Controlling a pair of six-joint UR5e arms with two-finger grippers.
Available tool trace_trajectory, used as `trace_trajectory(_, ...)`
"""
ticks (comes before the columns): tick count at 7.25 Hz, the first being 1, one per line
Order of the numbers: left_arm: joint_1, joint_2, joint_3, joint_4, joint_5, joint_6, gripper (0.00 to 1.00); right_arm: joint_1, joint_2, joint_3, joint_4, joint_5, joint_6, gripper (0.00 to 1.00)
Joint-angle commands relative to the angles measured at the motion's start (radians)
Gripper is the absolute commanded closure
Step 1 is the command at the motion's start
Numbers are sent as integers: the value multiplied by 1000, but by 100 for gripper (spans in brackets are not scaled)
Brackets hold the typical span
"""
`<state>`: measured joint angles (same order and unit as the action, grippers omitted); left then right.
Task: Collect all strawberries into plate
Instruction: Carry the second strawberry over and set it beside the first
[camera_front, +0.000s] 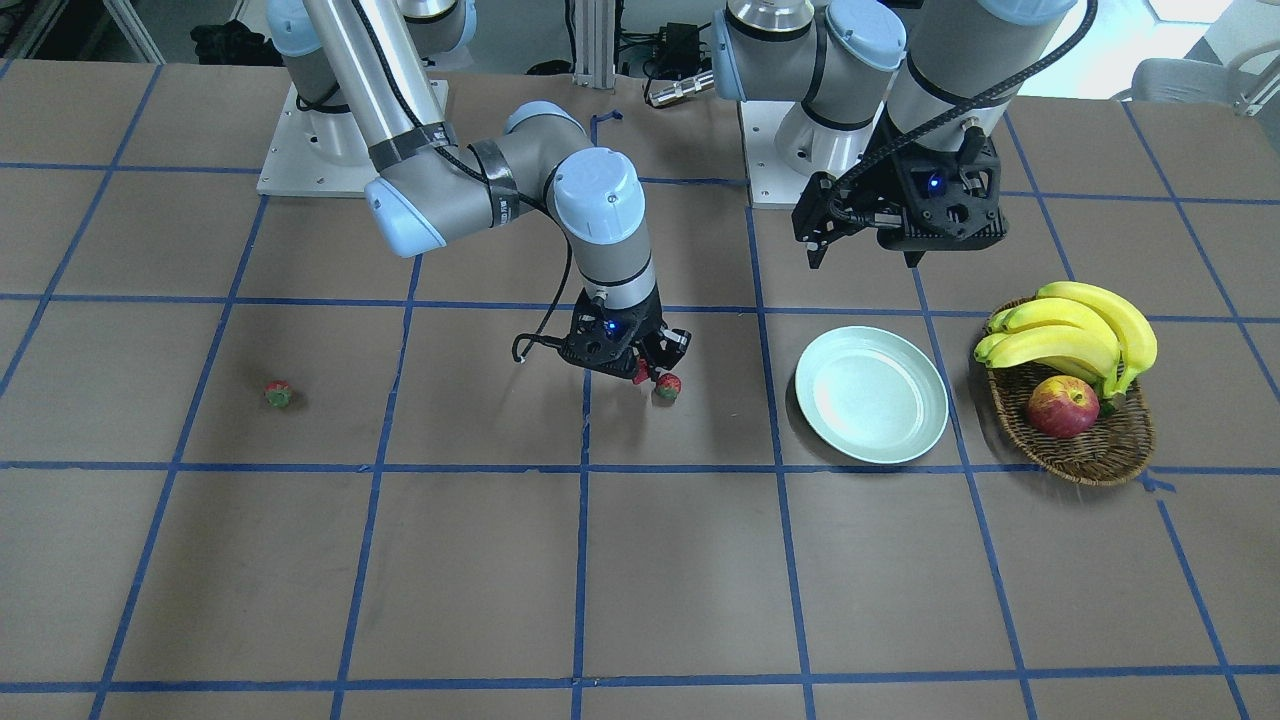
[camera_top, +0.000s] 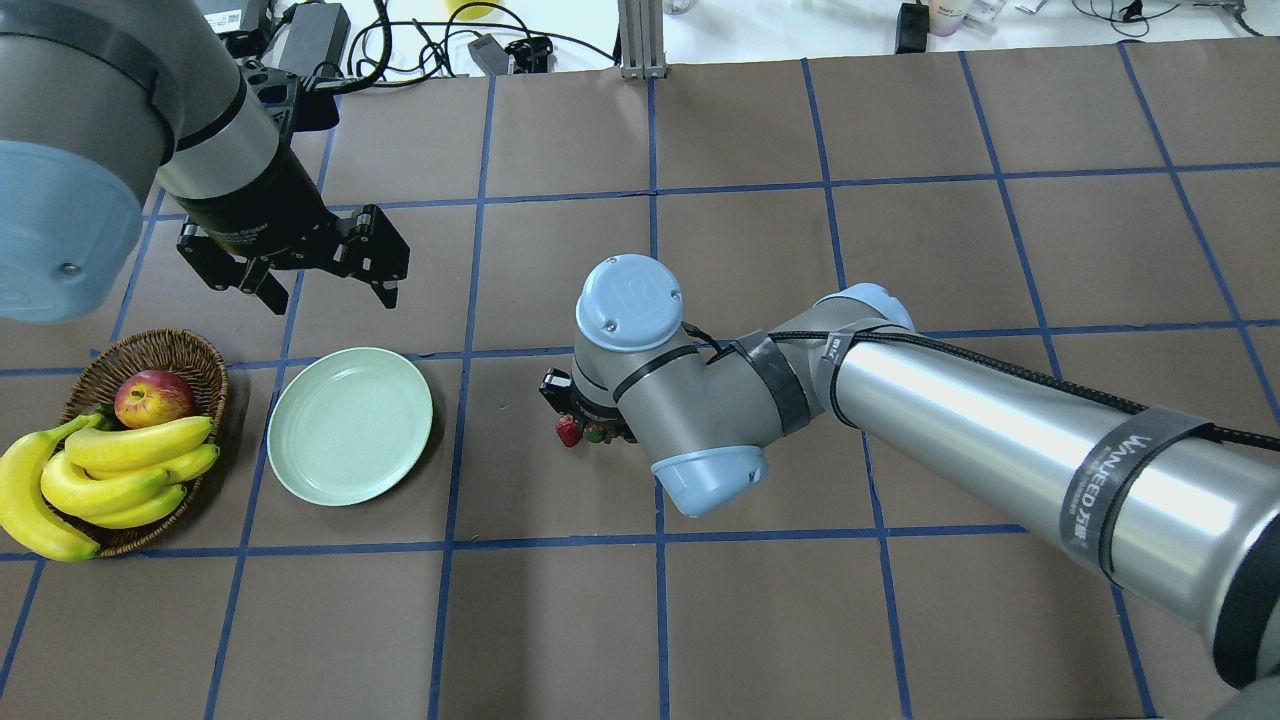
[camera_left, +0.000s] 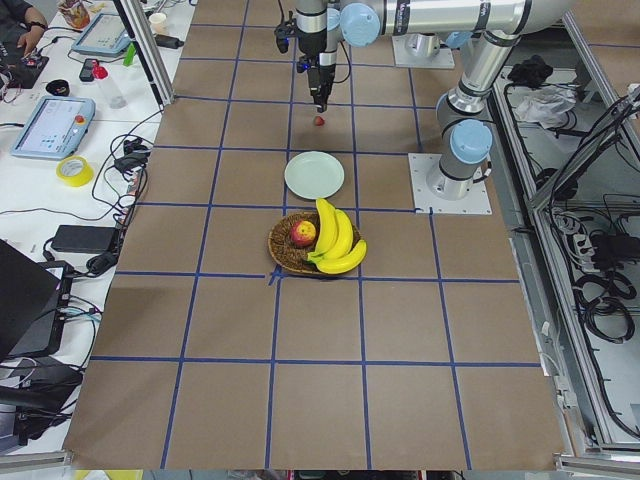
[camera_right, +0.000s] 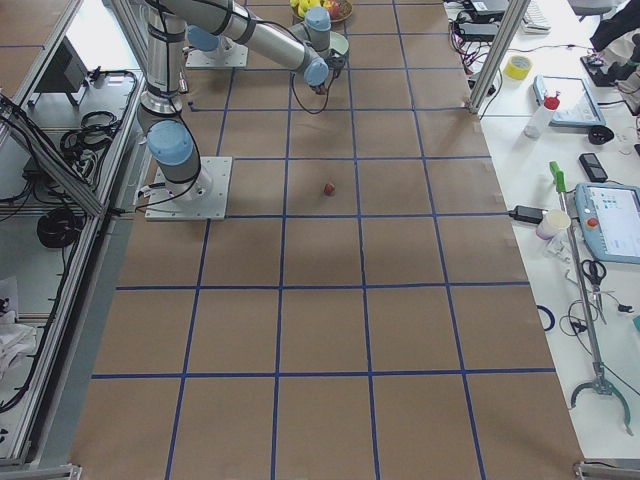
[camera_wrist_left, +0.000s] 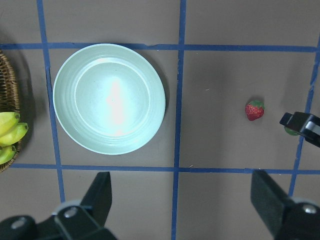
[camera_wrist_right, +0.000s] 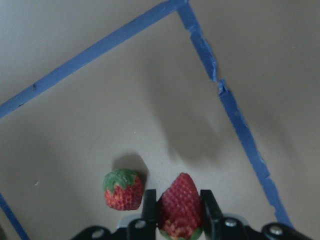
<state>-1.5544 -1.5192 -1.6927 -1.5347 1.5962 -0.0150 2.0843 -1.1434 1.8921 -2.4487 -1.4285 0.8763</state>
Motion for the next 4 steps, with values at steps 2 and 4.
trace_trajectory(2, 1, -7, 1, 4, -5, 1, 0, 6, 18, -5, 2, -12, -16, 41)
trace_trajectory(4, 2, -7, 1, 5, -6, -5, 0, 6, 14, -5, 4, -10, 15, 5)
